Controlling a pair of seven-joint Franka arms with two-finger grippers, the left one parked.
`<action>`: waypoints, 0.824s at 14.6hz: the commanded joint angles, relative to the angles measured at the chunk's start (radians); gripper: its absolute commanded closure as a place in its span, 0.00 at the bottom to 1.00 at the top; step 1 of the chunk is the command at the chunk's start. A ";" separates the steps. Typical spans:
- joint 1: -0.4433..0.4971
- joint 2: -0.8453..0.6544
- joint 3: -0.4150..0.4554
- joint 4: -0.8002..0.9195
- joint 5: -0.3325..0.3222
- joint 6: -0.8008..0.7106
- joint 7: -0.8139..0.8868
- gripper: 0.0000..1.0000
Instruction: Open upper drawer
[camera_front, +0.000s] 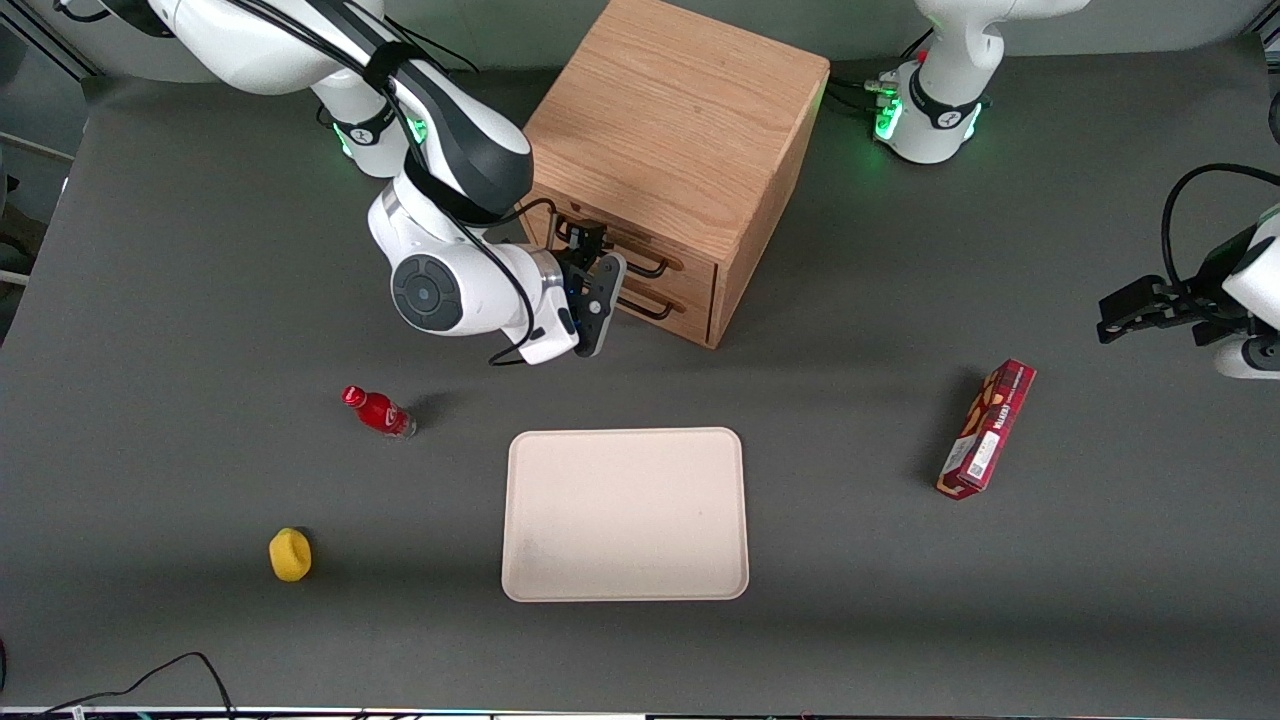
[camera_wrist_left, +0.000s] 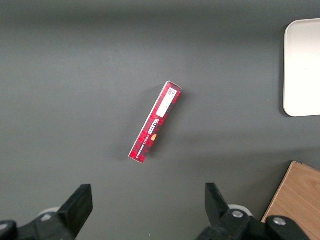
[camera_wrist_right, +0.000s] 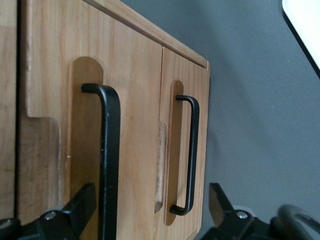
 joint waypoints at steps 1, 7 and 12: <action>-0.004 0.003 0.004 -0.007 0.014 0.023 0.022 0.00; -0.007 0.147 -0.014 0.165 -0.096 0.010 0.030 0.00; -0.007 0.181 -0.066 0.259 -0.104 -0.061 0.029 0.00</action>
